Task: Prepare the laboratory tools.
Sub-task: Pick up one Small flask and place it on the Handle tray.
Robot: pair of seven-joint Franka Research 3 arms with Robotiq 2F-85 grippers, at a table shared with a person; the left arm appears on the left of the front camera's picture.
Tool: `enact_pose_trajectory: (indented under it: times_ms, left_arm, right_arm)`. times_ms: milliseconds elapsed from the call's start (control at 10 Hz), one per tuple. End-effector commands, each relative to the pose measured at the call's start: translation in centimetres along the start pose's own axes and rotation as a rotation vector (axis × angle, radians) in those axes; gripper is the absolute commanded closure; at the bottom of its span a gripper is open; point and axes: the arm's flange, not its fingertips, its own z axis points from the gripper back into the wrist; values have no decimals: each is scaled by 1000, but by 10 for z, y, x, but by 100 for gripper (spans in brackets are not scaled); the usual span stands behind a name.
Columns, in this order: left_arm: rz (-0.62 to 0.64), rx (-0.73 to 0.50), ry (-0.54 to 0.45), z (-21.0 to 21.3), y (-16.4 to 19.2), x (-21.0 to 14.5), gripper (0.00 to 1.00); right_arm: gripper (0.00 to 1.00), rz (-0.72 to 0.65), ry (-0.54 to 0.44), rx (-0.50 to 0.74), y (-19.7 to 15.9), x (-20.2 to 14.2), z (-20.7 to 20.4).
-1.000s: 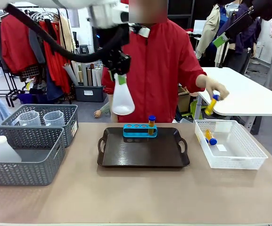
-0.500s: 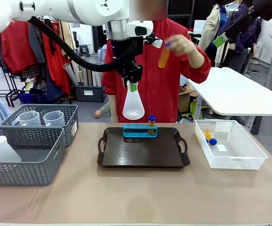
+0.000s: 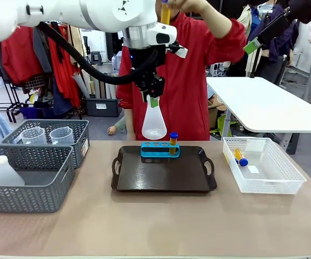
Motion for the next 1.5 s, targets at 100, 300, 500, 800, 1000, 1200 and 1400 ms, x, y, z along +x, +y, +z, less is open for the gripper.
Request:
enact_pose_trajectory:
  times_ms: [100, 300, 500, 800, 1000, 1200, 1400]
  left_arm:
    - [-134, -36, -24, -35, 2, 49, 100]
    - [-175, -42, -28, -71, 6, 67, 100]
    - [-210, -49, -12, -105, 3, 76, 100]
    - [-242, -14, -7, -148, 7, 89, 100]
    - [-244, -40, 18, -170, 5, 95, 100]
    - [-261, -47, 21, -188, 7, 96, 100]
    - [-259, -54, 16, -199, 5, 98, 100]
  right_arm:
    - [0, 3, -2, 1, 1, 0, 1]
    - [0, 3, -2, 1, 1, 0, 1]
    - [0, 3, -2, 1, 1, 0, 1]
    - [0, 3, -2, 1, 1, 0, 1]
    - [0, 3, -2, 1, 1, 0, 1]
    - [0, 3, -2, 1, 1, 0, 1]
    - [0, 3, -2, 1, 1, 0, 1]
